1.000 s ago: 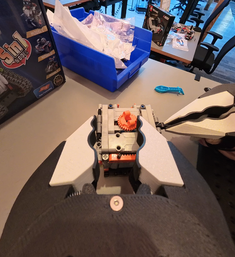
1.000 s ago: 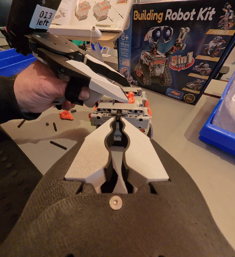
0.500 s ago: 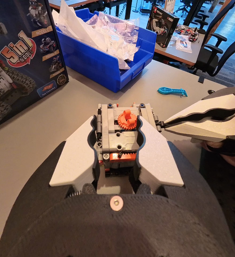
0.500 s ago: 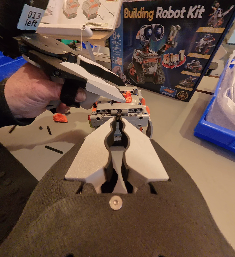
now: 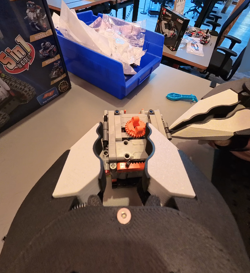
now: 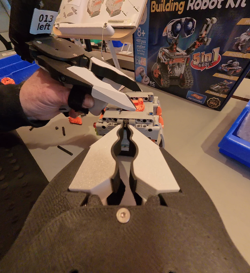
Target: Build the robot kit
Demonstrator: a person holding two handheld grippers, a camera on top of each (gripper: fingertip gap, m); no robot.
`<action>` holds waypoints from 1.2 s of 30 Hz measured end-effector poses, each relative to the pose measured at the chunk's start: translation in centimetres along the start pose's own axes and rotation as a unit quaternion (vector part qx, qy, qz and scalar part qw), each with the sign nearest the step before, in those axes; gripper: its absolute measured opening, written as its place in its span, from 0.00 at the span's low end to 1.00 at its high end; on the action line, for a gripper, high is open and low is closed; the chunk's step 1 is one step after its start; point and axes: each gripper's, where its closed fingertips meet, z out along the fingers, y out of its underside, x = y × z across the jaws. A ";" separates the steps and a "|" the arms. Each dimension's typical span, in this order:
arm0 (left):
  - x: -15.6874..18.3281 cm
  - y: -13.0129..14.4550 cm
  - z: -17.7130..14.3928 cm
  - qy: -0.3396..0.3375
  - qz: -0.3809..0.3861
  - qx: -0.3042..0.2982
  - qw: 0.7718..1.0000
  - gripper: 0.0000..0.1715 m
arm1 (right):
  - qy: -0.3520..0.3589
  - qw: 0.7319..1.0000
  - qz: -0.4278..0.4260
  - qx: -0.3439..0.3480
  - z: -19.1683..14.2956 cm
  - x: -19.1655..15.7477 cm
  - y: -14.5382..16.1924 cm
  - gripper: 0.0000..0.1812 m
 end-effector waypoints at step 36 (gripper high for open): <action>-2.9 2.6 -12.2 0.000 -0.024 -0.071 0.997 0.33 | -0.125 0.990 0.005 -0.060 -3.4 -0.6 -1.9 0.12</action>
